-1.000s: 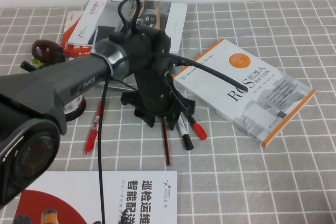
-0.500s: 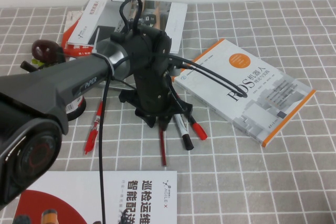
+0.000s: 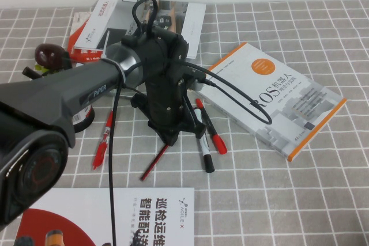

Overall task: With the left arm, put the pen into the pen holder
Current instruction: Pick up the pen on the table, then place the pen onto the pen holder

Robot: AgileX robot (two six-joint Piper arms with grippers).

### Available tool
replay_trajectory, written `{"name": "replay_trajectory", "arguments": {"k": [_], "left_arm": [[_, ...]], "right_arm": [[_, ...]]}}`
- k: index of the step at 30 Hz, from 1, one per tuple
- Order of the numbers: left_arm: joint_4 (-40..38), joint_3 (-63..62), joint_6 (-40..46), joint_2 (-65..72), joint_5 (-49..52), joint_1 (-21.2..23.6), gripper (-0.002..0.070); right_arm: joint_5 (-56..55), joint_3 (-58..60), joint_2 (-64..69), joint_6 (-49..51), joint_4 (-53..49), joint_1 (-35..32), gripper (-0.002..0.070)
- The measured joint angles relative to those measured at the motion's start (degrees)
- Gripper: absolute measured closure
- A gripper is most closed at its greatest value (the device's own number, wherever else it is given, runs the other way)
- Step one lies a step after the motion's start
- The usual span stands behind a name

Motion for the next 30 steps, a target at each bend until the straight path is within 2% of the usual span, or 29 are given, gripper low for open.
{"name": "replay_trajectory", "arguments": {"k": [9, 17, 25, 30], "left_arm": [[1.0, 0.1, 4.8, -0.6, 0.4, 0.0, 0.0651], [1.2, 0.6, 5.4, -10.4, -1.3, 0.0, 0.0651], [0.9, 12.8, 5.4, -26.0, -13.0, 0.1, 0.0652], [1.6, 27.4, 5.5, -36.7, -29.1, 1.8, 0.0652]], "right_arm": [[0.0, 0.0, 0.0, 0.0, 0.0, 0.0, 0.0692], [0.0, 0.0, 0.0, 0.0, 0.0, 0.0, 0.0692], [0.0, 0.0, 0.0, 0.0, 0.0, 0.0, 0.0692], [0.0, 0.0, 0.0, 0.0, 0.0, 0.0, 0.0691]]}}
